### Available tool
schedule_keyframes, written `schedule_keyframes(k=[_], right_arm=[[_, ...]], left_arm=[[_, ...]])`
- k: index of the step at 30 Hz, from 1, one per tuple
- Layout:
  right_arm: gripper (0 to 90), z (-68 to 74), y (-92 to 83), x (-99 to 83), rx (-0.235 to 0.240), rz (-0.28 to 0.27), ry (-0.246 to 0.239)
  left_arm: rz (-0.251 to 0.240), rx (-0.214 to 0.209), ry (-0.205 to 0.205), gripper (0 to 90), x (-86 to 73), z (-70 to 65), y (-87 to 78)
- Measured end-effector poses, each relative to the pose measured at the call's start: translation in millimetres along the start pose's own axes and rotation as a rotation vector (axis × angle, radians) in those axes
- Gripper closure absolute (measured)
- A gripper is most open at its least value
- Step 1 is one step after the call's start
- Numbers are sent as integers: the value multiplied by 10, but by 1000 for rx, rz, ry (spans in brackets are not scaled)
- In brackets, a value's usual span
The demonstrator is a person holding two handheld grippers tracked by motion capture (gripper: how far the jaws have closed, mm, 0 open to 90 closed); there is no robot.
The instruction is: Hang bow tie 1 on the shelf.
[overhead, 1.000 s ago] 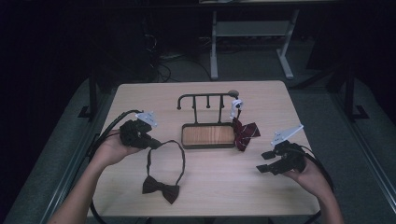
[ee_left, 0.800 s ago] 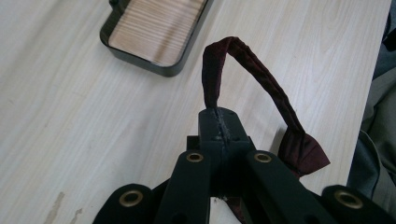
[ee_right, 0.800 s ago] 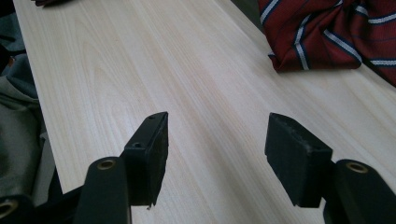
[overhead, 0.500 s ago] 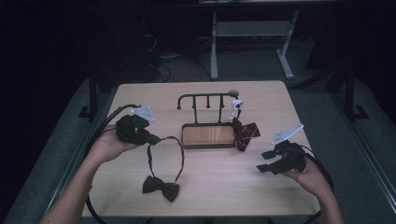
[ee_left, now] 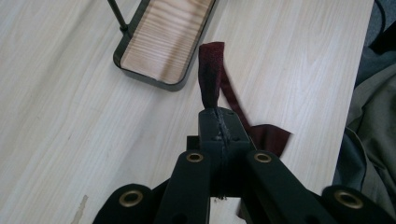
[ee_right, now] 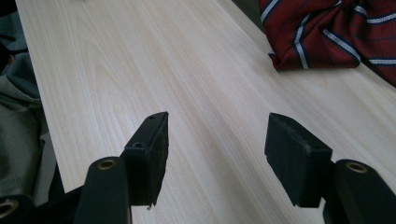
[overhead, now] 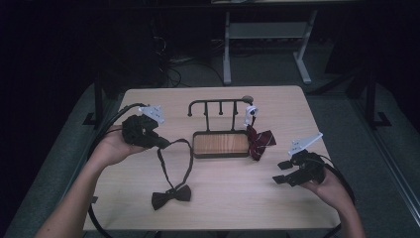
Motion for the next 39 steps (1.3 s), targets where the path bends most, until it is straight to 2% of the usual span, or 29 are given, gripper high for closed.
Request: schedule_keyframes(k=[22,39], right_arm=[[399,19,-30,11,-2,-9,-13],[400,22,-27,7,11,-12,-14]], left_arm=[[15,1,9,900,153,65,-135],[21,0,-7,900,300,179,-177]])
Point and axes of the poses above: each handheld gripper's, and its own axes: y roughly forward along the jaws, x roughly out of its top, z roughly to its left, the point moved 9 cm from there along y, roughly forward along the jaws
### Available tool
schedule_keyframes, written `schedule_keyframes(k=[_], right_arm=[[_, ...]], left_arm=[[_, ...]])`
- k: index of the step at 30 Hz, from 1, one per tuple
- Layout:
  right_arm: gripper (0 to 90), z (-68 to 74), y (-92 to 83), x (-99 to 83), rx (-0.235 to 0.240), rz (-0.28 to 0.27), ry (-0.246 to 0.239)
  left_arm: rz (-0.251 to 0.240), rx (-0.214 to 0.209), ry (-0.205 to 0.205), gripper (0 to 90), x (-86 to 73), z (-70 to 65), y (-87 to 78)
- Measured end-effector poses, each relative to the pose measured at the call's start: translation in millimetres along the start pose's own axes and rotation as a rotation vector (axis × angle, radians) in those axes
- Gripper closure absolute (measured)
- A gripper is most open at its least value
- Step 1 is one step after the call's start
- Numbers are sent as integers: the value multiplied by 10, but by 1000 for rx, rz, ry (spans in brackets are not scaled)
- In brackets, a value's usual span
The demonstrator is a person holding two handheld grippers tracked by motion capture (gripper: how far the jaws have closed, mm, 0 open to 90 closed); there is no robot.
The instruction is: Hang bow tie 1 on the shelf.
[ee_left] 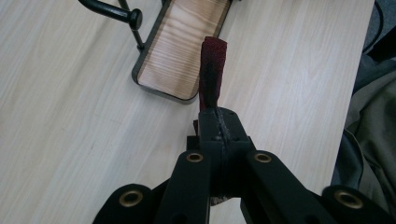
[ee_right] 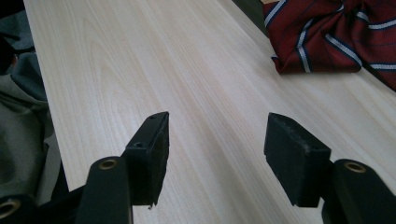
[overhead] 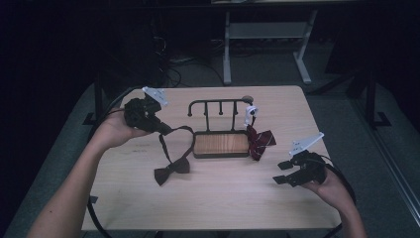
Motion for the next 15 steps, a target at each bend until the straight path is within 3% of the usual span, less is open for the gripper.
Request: schedule_keyframes(k=[15], right_arm=[[400,21,-18,13,-3,-2,-10]], left_arm=[[30,16,6,900,160,121,-37]])
Point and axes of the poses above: each handheld gripper's, and its own axes: y roughly forward along the jaws, x roughly out of its top, z roughly to its left, the point moved 9 cm from there along y, roughly forward along the jaws
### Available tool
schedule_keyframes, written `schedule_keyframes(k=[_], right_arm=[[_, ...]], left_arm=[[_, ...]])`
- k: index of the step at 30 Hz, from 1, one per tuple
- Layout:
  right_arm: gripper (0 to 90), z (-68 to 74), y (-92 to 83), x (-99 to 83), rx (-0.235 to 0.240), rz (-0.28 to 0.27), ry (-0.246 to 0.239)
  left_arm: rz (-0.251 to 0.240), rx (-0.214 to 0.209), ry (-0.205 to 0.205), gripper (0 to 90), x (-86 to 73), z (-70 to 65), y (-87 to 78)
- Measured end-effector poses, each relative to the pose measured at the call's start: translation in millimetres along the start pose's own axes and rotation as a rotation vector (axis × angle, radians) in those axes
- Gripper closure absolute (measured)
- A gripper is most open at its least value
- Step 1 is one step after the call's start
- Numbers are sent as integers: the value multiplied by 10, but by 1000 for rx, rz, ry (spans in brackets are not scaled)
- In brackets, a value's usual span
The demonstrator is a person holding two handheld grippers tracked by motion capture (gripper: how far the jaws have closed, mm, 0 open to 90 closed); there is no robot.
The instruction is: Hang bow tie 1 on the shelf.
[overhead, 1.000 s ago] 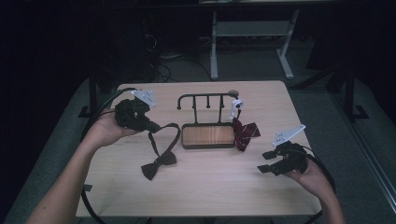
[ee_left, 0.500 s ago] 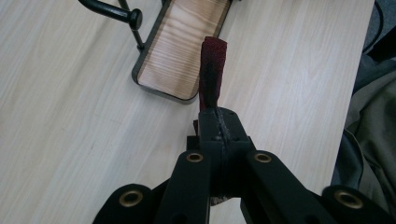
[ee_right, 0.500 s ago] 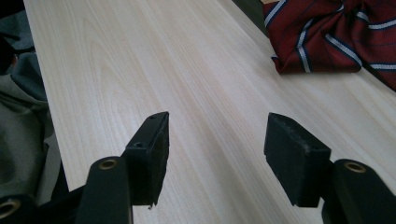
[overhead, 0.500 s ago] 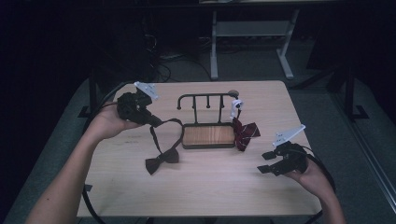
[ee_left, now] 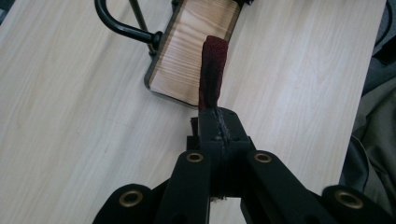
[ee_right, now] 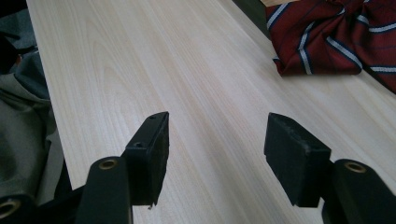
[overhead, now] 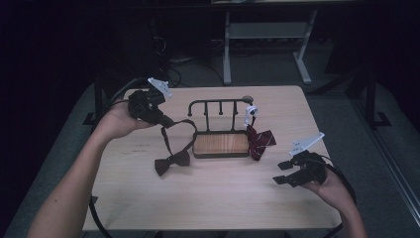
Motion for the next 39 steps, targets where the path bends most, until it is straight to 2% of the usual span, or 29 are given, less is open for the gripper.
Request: schedule_keyframes(k=[9,20,32,39], right_arm=[[400,5,-22,5,-4,-3,2],[402,3,-50,10,-9,-9,-2],[403,3,-79,11,-10,-13,-1],[402,8,-84,12,-9,-13,-1]], left_arm=[[9,3,-5,900,49,82,-11],[9,38,-36,899,144,227,-44],[35,40,-42,899,262,341,64],[58,50,-79,897,231,445,104]])
Point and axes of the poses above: each handheld gripper's, and its own axes: y roughly forward along the jaws, x roughly out of its top, z roughly to its left, the point moved 9 cm from there along y, roughly forward along the jaws
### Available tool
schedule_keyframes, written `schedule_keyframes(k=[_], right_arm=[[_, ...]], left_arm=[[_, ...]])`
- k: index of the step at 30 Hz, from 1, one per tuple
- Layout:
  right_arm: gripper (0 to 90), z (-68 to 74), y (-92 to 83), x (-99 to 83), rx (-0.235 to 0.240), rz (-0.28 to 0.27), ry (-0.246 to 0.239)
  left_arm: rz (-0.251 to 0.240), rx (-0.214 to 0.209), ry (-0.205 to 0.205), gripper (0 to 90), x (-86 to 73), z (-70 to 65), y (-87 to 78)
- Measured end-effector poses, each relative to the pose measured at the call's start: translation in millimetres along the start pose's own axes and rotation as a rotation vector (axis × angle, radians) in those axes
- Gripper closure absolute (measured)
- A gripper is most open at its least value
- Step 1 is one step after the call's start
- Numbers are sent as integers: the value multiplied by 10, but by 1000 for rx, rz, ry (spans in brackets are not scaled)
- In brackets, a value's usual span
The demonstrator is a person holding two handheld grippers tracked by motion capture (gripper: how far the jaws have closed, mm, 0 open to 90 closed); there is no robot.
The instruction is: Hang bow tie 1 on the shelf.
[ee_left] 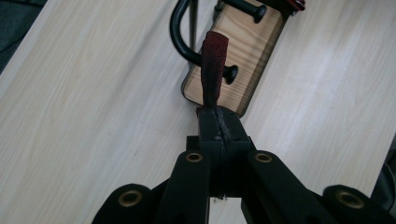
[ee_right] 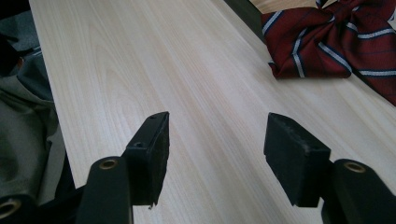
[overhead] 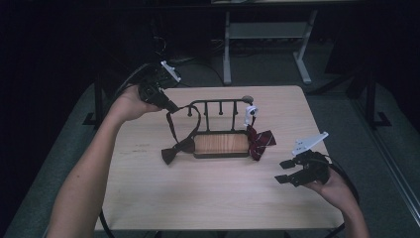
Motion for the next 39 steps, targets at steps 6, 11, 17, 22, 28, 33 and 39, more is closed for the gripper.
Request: schedule_keyframes(k=[6,11,17,22,28,33,39], right_arm=[[402,-5,-3,-2,-1,0,1],[402,3,-4,1,1,-1,2],[402,1,-8,-1,0,-1,0],[402,0,-8,-2,1,-3,1],[401,-2,-7,-9,2,-3,3],[398,-6,-9,-17,-1,-1,11],[377,-23,-4,-14,-9,-3,16]], left_arm=[[7,16,-20,895,-9,67,31],[16,22,-27,894,-19,92,58],[29,32,-38,890,-28,113,92],[39,43,-33,838,-28,122,105],[43,40,-32,790,-61,85,93],[27,38,-38,759,-129,49,88],[12,33,-34,729,-217,-19,86]])
Point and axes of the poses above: each handheld gripper's, and its own axes: y roughly forward along the jaws, x roughly out of its top, z roughly to its left, the point moved 9 cm from there along y, roughly forward along the jaws
